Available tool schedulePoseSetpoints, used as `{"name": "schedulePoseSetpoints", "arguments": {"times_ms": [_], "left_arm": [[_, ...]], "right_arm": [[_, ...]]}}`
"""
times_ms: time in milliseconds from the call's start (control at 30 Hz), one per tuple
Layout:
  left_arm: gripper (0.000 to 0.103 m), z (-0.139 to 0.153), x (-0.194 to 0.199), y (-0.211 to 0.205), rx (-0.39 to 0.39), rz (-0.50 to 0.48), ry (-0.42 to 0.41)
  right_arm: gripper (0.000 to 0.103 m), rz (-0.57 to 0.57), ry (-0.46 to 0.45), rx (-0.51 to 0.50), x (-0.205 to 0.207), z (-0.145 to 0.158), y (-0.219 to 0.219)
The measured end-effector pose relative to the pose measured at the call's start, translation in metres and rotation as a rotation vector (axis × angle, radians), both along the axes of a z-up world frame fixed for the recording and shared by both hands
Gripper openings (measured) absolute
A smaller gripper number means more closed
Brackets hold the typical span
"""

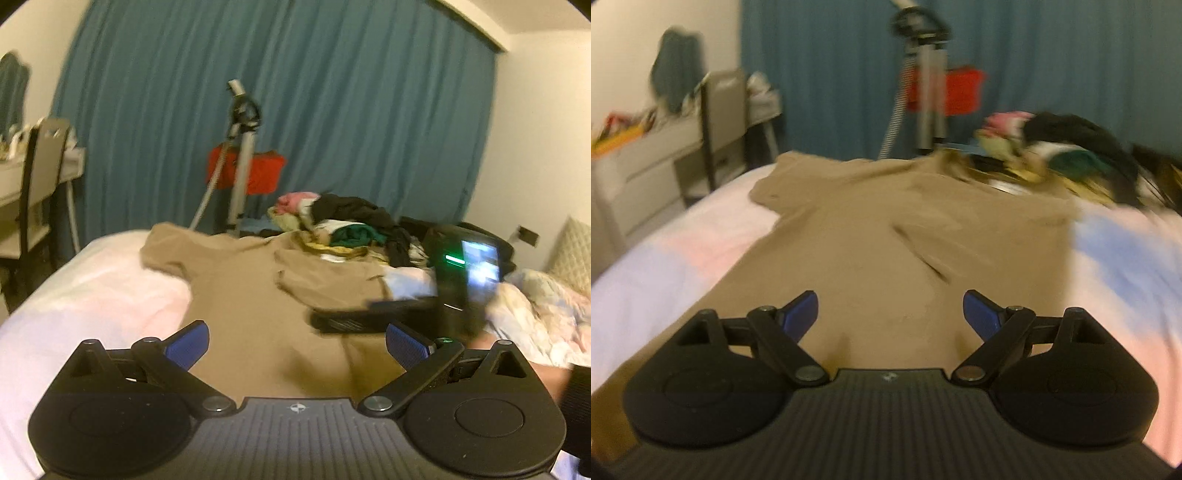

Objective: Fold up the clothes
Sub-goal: 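Grasp the shirt hem with the right gripper and lift it toward the collar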

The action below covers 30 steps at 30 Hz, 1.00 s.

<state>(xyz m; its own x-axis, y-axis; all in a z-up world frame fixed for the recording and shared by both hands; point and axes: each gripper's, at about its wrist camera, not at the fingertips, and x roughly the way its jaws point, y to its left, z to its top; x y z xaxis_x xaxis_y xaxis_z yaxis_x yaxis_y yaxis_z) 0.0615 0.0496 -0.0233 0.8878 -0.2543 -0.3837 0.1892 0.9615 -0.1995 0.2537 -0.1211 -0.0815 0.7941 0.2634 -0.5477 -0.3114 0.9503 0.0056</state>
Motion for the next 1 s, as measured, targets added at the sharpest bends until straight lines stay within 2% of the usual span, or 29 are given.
{"name": "schedulePoseSetpoints", "arguments": {"times_ms": [200, 267, 300, 433, 500, 533, 600, 633, 667, 767, 867, 1000], "left_arm": [[0.103, -0.024, 0.033, 0.036, -0.116, 0.105, 0.055], [0.103, -0.030, 0.044, 0.040, -0.098, 0.130, 0.054], [0.103, -0.033, 0.051, 0.043, -0.101, 0.130, 0.064], [0.101, -0.056, 0.074, 0.061, -0.243, 0.133, 0.164], [0.101, -0.059, 0.075, 0.067, -0.258, 0.175, 0.161], [0.101, -0.059, 0.075, 0.070, -0.261, 0.200, 0.152], [0.101, -0.059, 0.074, 0.077, -0.278, 0.243, 0.135], [0.101, -0.059, 0.071, 0.079, -0.290, 0.255, 0.122], [0.101, -0.058, 0.068, 0.080, -0.288, 0.265, 0.114], [0.101, -0.058, 0.060, 0.078, -0.282, 0.276, 0.103], [0.101, -0.051, 0.049, 0.077, -0.307, 0.249, 0.075], [0.101, -0.047, 0.040, 0.070, -0.325, 0.205, 0.064]], "right_arm": [[0.087, 0.162, -0.042, -0.001, 0.102, -0.025, 0.114], [0.087, 0.193, -0.074, -0.039, 0.127, -0.037, 0.152], [0.087, 0.188, -0.093, -0.061, 0.136, -0.043, 0.165], [0.087, 0.158, -0.170, -0.149, 0.172, -0.065, 0.213], [0.077, 0.110, -0.208, -0.191, 0.185, -0.068, 0.223], [0.068, 0.086, -0.215, -0.214, 0.191, -0.067, 0.226], [0.043, 0.041, -0.222, -0.257, 0.202, -0.064, 0.232], [0.017, 0.023, -0.212, -0.273, 0.206, -0.060, 0.233], [0.011, 0.008, -0.204, -0.282, 0.208, -0.056, 0.232], [0.009, -0.022, -0.241, -0.231, 0.198, -0.030, 0.212], [0.009, -0.079, -0.285, -0.130, 0.187, 0.004, 0.181], [0.009, -0.175, -0.335, -0.020, 0.172, 0.041, 0.114]]}}
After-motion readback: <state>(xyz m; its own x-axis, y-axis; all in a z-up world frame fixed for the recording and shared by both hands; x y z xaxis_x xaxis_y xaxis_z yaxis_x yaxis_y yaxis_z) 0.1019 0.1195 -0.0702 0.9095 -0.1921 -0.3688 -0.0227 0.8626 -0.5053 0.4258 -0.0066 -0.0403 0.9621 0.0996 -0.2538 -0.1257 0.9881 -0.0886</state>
